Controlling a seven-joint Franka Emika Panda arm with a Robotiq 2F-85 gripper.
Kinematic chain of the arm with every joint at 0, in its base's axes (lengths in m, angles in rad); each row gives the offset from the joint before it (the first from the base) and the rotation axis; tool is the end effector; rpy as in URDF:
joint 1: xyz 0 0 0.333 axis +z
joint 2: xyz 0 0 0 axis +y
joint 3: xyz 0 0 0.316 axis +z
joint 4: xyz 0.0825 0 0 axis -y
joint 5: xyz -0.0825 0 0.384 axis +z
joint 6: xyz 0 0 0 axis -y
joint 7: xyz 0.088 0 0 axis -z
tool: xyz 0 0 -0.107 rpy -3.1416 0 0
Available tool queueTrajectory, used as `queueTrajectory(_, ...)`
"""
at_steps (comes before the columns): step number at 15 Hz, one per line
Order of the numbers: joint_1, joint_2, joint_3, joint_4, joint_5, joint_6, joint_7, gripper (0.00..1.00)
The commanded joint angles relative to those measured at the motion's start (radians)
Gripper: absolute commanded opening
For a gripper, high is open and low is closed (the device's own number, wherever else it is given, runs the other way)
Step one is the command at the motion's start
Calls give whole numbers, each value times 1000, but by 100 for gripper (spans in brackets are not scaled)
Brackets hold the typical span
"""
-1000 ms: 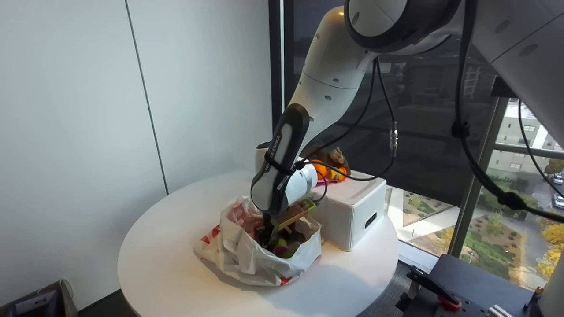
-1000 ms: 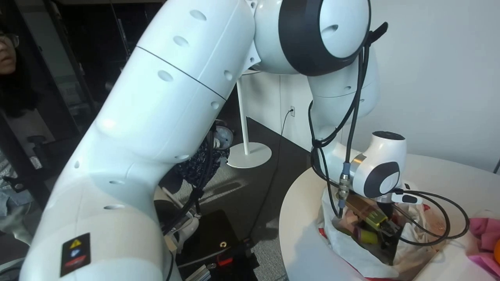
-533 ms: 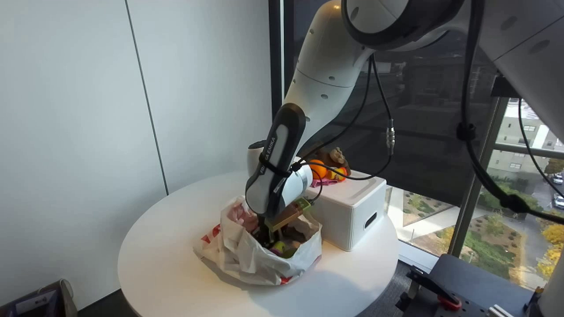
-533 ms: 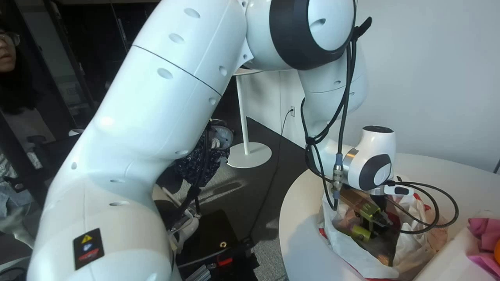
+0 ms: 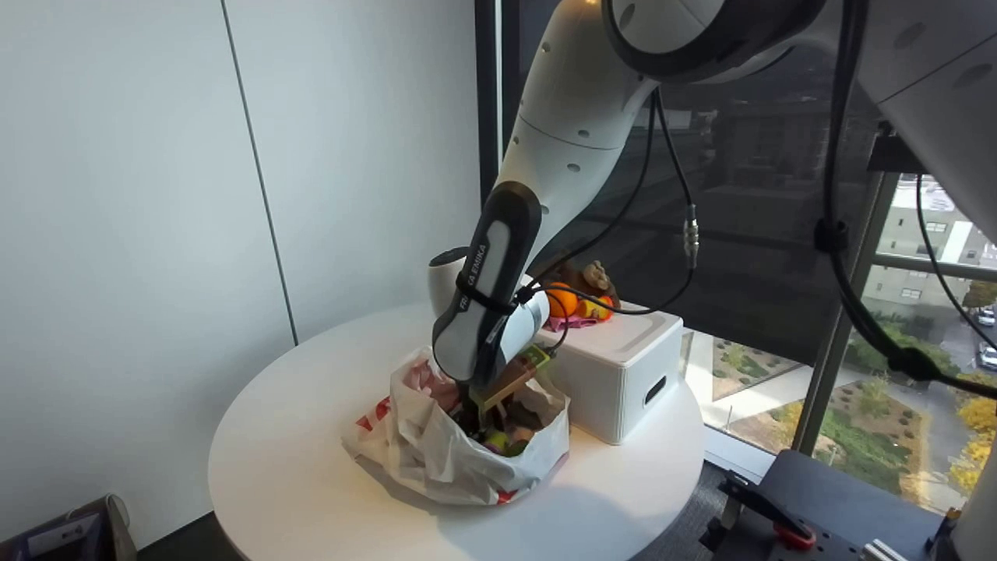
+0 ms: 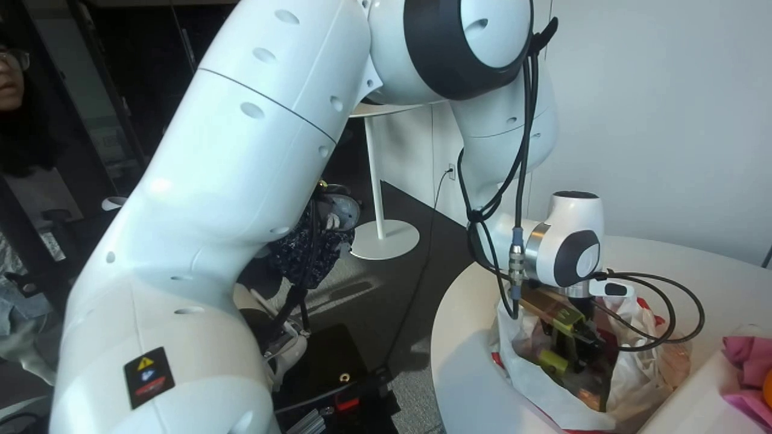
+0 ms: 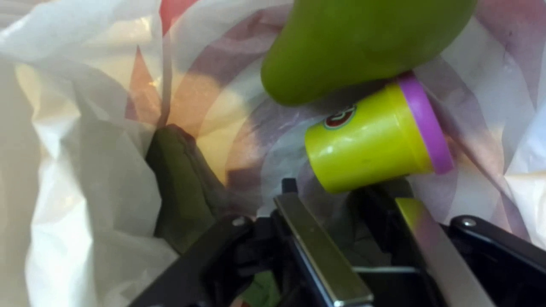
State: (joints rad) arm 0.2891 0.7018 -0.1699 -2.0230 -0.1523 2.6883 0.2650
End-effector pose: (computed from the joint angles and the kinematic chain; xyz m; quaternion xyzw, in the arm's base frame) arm 0.5793 0.0716 0.0981 0.9959 0.0151 0.0003 0.0887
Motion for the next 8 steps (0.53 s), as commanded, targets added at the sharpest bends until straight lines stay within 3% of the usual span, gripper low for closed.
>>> queueTrajectory(1, 12, -43, -10, -27, -30, -34, 26, 76)
queueTrajectory(4, 7, -38, -9, -29, -38, 13, 29, 99)
queueTrajectory(8, -2, -3, -8, 4, -34, 59, 35, 100)
